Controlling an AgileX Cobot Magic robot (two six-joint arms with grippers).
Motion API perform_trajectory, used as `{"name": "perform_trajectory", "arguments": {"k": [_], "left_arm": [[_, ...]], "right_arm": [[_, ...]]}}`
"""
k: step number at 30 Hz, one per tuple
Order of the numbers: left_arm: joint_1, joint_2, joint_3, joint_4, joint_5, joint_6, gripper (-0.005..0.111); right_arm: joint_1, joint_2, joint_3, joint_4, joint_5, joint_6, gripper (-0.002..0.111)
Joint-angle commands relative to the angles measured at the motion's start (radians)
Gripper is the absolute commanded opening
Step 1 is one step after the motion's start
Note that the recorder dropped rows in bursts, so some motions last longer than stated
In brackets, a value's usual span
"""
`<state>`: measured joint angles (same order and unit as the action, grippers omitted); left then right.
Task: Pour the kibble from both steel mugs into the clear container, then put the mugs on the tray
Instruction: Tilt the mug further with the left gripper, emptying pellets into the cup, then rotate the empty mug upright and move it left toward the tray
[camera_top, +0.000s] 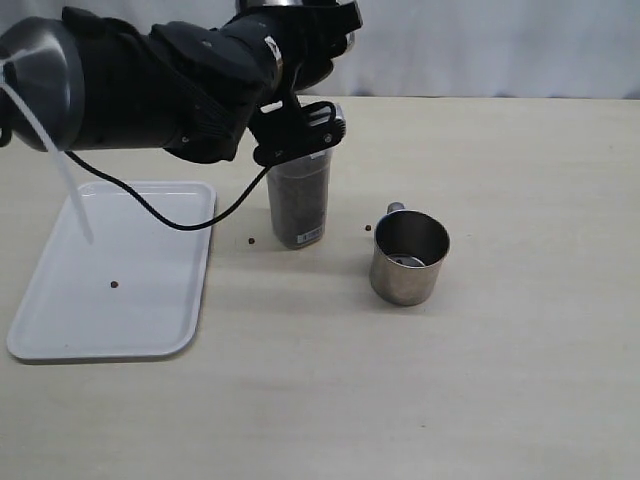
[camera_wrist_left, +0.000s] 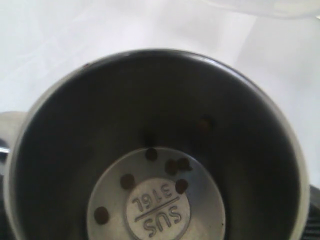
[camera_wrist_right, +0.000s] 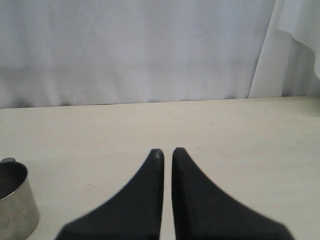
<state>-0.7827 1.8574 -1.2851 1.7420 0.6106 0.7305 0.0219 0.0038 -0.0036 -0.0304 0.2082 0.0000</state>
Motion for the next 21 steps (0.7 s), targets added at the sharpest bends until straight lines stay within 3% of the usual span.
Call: {"name": "perform_trajectory", "arguments": {"k": [1, 11, 21], "left_arm": [[-0.021, -0.01, -0.008, 0.002, 0.061, -0.006, 0.0], [-0.021, -0.002, 0.005, 0.002, 0.091, -0.003, 0.0], [-0.078, 0.001, 0.005, 0.002, 0.197, -0.048, 0.0]], "right_arm": [[-0.007, -0.004, 0.004, -0.003, 0.003, 0.0, 0.005], [-0.007, -0.004, 0.004, -0.003, 0.003, 0.0, 0.005], [-0.007, -0.004, 0.004, -0.003, 0.003, 0.0, 0.005]]}}
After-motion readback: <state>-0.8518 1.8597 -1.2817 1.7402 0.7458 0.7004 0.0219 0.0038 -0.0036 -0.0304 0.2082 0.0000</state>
